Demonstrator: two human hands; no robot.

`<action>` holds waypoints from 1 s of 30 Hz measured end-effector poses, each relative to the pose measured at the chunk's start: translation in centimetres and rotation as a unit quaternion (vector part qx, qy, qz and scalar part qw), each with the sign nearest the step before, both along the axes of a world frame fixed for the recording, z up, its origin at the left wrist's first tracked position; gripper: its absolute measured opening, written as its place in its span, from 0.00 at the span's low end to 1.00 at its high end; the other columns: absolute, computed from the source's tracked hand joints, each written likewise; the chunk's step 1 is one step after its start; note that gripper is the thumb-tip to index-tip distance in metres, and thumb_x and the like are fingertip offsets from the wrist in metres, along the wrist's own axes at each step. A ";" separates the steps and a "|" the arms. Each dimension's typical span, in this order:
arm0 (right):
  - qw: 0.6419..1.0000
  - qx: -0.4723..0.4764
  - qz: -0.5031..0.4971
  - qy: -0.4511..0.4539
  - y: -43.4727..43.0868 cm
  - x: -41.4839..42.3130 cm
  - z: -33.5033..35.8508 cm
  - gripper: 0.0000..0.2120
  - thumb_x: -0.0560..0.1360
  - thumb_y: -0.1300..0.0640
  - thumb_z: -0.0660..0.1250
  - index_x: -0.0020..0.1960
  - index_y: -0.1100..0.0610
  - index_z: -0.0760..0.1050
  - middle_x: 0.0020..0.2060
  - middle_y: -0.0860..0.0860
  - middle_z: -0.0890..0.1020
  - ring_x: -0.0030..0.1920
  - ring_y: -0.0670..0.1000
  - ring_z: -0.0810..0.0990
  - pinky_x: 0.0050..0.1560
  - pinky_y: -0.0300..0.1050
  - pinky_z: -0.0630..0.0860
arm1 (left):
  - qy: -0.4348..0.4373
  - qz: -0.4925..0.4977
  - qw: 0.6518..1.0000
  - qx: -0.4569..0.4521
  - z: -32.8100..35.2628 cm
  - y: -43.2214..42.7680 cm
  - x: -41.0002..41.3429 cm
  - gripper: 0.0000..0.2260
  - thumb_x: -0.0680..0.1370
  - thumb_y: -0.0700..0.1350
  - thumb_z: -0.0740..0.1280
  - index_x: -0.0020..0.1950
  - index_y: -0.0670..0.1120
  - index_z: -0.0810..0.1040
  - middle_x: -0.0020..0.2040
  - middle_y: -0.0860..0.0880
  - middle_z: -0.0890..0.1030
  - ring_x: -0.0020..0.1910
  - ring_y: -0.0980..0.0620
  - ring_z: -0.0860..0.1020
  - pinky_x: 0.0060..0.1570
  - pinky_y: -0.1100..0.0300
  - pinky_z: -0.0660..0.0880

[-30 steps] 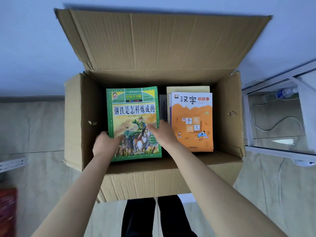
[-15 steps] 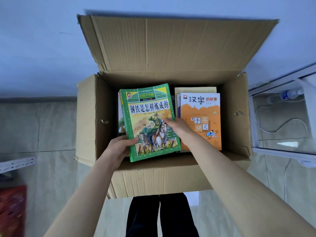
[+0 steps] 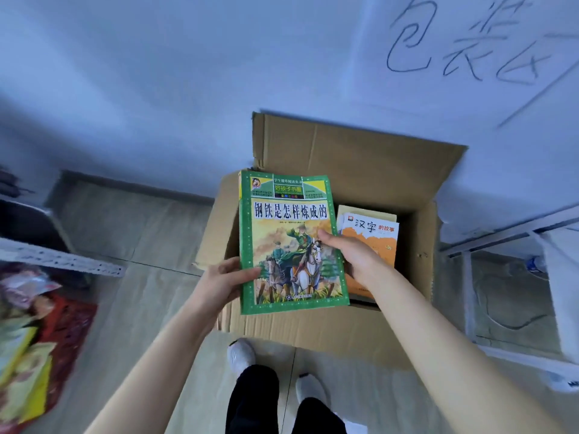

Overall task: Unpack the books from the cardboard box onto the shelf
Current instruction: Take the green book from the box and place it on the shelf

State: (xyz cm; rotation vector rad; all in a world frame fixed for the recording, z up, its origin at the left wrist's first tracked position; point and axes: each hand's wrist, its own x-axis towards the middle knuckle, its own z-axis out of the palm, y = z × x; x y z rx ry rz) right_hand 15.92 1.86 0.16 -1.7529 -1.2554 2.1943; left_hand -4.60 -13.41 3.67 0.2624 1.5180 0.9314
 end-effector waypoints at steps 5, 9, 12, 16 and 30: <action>0.995 0.052 0.066 0.055 -3.4 -6.0 10.4 0.25 0.58 0.37 0.74 0.48 0.51 0.80 0.46 0.51 0.85 0.48 0.52 0.83 0.56 0.49 0.76 | 0.063 0.076 0.994 0.047 10.5 -6.1 -3.7 0.13 0.71 0.42 0.73 0.55 0.44 0.79 0.47 0.46 0.86 0.46 0.47 0.85 0.42 0.62 0.81; 0.976 0.099 0.157 0.111 -6.1 -14.9 19.1 0.20 0.62 0.37 0.73 0.47 0.48 0.81 0.53 0.48 0.82 0.58 0.52 0.78 0.67 0.53 0.66 | 0.103 0.158 0.978 0.092 19.0 -12.0 -9.0 0.21 0.67 0.46 0.74 0.59 0.43 0.79 0.51 0.43 0.85 0.49 0.43 0.84 0.50 0.53 0.79; 0.956 0.134 0.214 0.150 -9.0 -23.1 25.1 0.27 0.59 0.36 0.72 0.51 0.52 0.80 0.43 0.49 0.85 0.49 0.53 0.81 0.59 0.49 0.71 | 0.109 0.229 0.959 0.130 24.4 -17.2 -14.1 0.21 0.66 0.44 0.73 0.58 0.41 0.79 0.50 0.39 0.84 0.44 0.43 0.84 0.44 0.54 0.81; 0.909 0.167 0.298 0.239 -16.2 -35.0 33.0 0.09 0.62 0.40 0.69 0.35 0.44 0.84 0.33 0.43 0.85 0.37 0.47 0.84 0.47 0.43 0.72 | 0.179 0.296 0.927 0.145 31.1 -26.4 -22.4 0.20 0.67 0.44 0.72 0.57 0.39 0.77 0.49 0.40 0.85 0.41 0.46 0.84 0.38 0.61 0.81; 0.793 0.232 0.400 0.397 -35.0 -64.0 46.6 0.07 0.63 0.48 0.74 0.40 0.46 0.84 0.40 0.47 0.86 0.39 0.46 0.84 0.44 0.42 0.75 | 0.367 0.414 0.813 0.181 43.1 -46.0 -41.8 0.17 0.75 0.33 0.66 0.64 0.39 0.73 0.55 0.39 0.81 0.43 0.48 0.82 0.40 0.62 0.81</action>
